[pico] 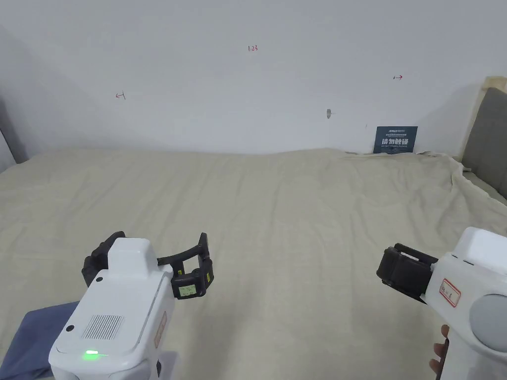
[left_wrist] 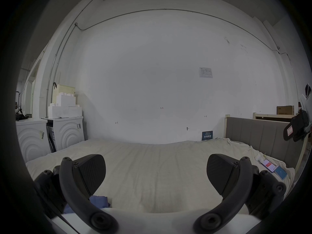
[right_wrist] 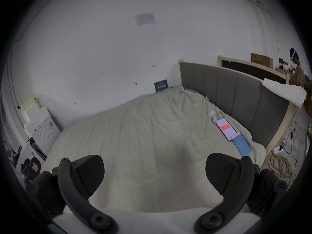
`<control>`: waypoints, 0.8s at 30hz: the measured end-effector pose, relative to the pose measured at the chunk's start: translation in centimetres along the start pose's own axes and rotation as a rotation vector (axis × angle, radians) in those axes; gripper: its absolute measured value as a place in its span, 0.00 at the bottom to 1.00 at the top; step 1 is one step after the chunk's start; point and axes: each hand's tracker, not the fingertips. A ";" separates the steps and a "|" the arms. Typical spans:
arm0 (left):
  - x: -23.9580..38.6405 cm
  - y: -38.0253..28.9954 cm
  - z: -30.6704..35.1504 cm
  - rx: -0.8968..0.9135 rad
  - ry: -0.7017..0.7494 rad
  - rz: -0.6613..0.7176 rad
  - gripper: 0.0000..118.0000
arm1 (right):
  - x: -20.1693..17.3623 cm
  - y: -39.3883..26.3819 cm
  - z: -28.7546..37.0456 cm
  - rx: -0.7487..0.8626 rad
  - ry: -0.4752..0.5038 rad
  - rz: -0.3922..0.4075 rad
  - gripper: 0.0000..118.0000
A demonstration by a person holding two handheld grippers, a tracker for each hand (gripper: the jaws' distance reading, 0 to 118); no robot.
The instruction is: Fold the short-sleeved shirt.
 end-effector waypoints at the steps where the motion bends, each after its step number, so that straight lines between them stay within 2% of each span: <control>1: 0.0 0.0 0.0 0.000 -0.003 -0.004 1.00 | -0.1 0.1 0.1 0.006 -0.008 0.016 1.00; 5: 0.1 0.1 0.1 0.006 -0.001 -0.014 1.00 | 0.1 0.0 -0.5 0.025 -0.048 0.065 0.99; 6: 0.1 0.2 0.1 0.008 0.001 -0.012 1.00 | 0.2 0.0 -0.5 0.025 -0.032 0.071 0.99; 11: 0.1 0.2 0.1 0.007 -0.005 -0.007 1.00 | 0.6 0.0 -0.7 0.032 -0.037 0.041 0.99; 16: 0.1 0.4 0.2 0.014 -0.009 -0.008 1.00 | 0.7 -0.7 -0.6 0.192 -0.100 0.027 0.99; 18: 0.1 0.5 0.2 0.017 -0.007 -0.008 1.00 | 1.0 -1.1 -0.5 0.274 -0.076 0.039 0.99; 21: 0.1 0.5 0.3 0.019 -0.007 -0.006 1.00 | 1.6 -2.0 -0.2 0.404 0.014 0.089 0.99; 24: 0.0 0.5 0.3 0.026 -0.006 -0.001 1.00 | 1.3 -3.0 0.3 0.484 0.028 0.141 0.99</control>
